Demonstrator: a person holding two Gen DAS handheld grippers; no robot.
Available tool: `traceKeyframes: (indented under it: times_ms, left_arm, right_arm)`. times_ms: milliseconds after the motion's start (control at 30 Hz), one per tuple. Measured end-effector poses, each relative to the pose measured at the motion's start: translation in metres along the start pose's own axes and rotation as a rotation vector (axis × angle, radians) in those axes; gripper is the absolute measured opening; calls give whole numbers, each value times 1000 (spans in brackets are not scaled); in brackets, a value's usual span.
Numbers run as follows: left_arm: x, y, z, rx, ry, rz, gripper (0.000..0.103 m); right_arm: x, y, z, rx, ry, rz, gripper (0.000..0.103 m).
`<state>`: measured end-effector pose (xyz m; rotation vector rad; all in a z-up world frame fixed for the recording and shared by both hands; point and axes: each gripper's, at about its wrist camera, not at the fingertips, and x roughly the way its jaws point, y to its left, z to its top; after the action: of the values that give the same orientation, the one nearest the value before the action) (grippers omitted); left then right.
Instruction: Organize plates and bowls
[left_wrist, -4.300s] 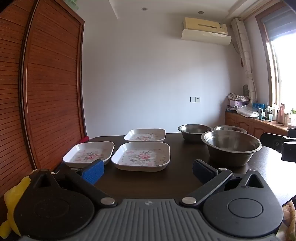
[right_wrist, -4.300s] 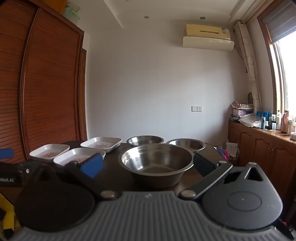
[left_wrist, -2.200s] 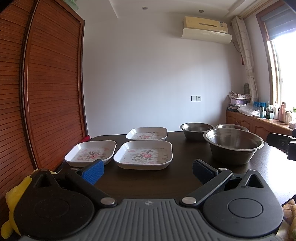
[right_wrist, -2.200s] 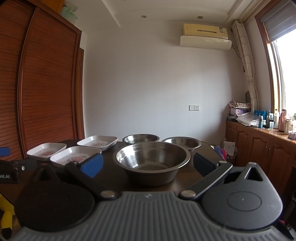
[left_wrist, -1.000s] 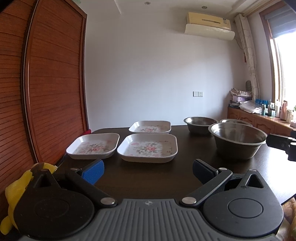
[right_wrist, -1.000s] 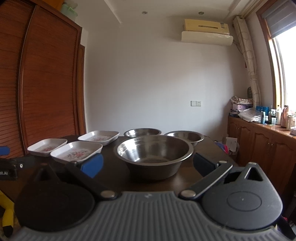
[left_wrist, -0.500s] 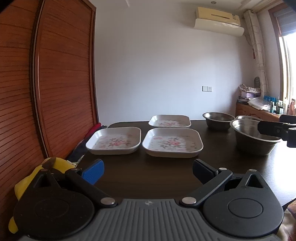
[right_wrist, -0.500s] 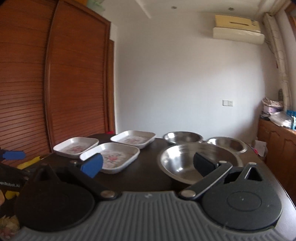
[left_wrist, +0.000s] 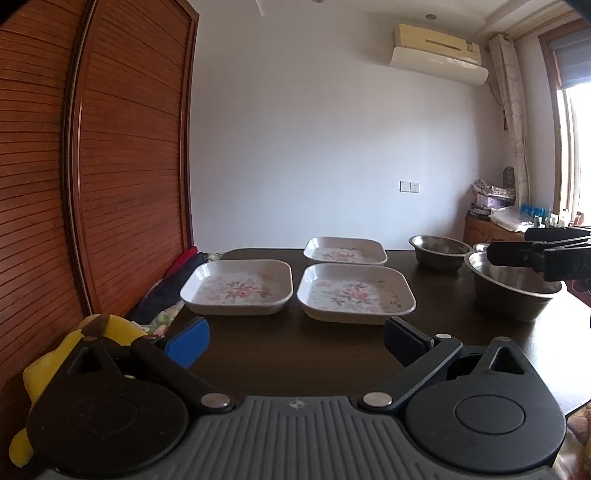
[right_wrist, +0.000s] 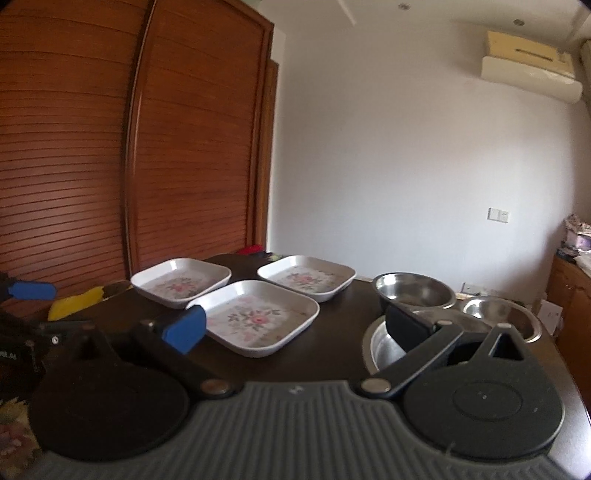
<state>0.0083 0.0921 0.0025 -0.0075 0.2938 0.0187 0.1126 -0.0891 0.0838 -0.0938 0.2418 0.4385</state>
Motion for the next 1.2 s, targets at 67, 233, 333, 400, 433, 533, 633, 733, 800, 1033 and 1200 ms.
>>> traceKeyframes:
  times_ms: [67, 233, 333, 400, 433, 533, 633, 733, 800, 1033, 1200]
  left_arm:
    - [5, 3, 4, -2, 0, -3, 103]
    - [23, 7, 16, 4, 5, -12, 103]
    - [35, 7, 23, 11, 12, -27, 103]
    - [44, 7, 26, 5, 21, -53, 103]
    - [49, 7, 27, 7, 28, -65, 103]
    - [67, 3, 32, 23, 65, -96, 98]
    - [81, 7, 37, 5, 79, -125, 94]
    - [90, 10, 41, 9, 94, -132, 91]
    - [96, 11, 41, 15, 113, -133, 89]
    - [122, 19, 35, -32, 239, -189, 73]
    - [132, 19, 33, -29, 264, -182, 69]
  right_arm:
    - [3, -5, 3, 16, 5, 17, 103]
    - [23, -11, 14, 10, 46, 75, 101]
    - [42, -14, 22, -7, 94, 116, 87]
    - [55, -17, 28, -14, 125, 150, 85]
    - [63, -19, 31, -21, 143, 163, 81]
    - [86, -27, 38, -42, 201, 192, 77]
    - [107, -35, 42, -48, 253, 212, 74]
    - [127, -41, 46, -74, 296, 225, 71]
    - [137, -44, 50, -93, 310, 229, 71]
    - [169, -50, 57, -141, 368, 246, 71]
    - [195, -50, 59, -154, 417, 251, 67]
